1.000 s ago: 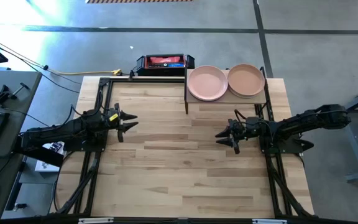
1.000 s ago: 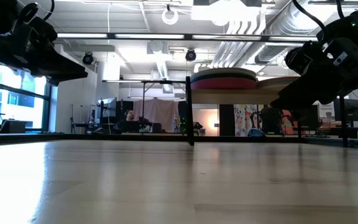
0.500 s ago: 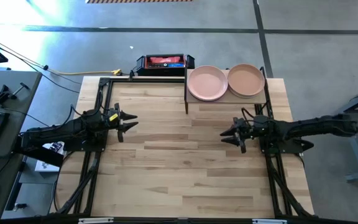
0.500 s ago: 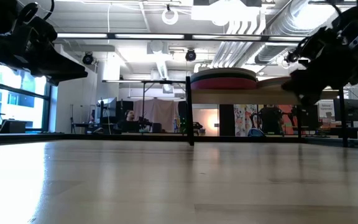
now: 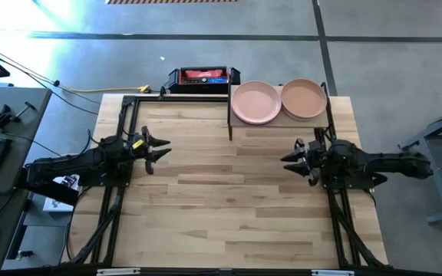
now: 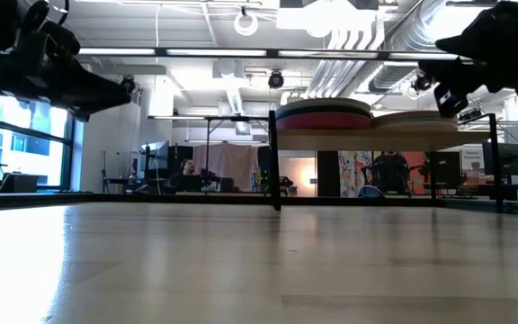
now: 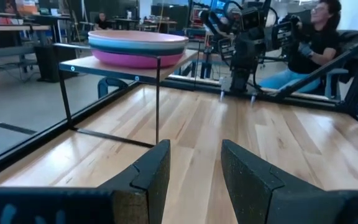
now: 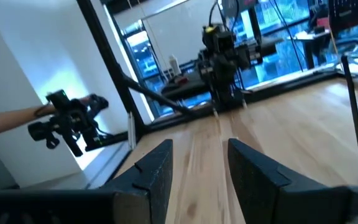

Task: Place and stack plates onto a shelf
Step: Return to Home Position

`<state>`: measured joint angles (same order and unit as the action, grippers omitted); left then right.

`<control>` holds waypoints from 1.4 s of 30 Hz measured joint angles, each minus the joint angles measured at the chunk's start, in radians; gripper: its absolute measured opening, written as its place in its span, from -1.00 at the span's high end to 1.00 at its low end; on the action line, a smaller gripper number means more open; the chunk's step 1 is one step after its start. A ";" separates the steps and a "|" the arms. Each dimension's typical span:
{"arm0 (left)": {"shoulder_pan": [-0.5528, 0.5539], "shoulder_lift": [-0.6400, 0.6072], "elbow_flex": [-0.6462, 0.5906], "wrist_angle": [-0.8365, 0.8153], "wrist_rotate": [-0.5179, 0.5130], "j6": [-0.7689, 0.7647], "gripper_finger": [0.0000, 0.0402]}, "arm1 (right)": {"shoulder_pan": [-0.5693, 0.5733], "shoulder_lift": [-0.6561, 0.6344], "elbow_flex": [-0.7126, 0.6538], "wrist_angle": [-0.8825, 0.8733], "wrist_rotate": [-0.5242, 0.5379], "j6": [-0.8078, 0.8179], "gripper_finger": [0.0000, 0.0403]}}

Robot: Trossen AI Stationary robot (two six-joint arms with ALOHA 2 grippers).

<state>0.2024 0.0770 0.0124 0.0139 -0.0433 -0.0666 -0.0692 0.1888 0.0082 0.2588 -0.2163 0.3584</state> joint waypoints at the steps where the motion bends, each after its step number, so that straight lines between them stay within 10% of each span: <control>1: 0.000 -0.002 0.000 0.000 0.000 0.000 0.35 | 0.000 -0.011 0.000 0.000 0.000 0.000 0.30; 42: 0.000 -0.007 0.000 -0.001 -0.002 -0.001 0.35 | 0.000 -0.184 0.000 -0.040 0.000 0.000 0.30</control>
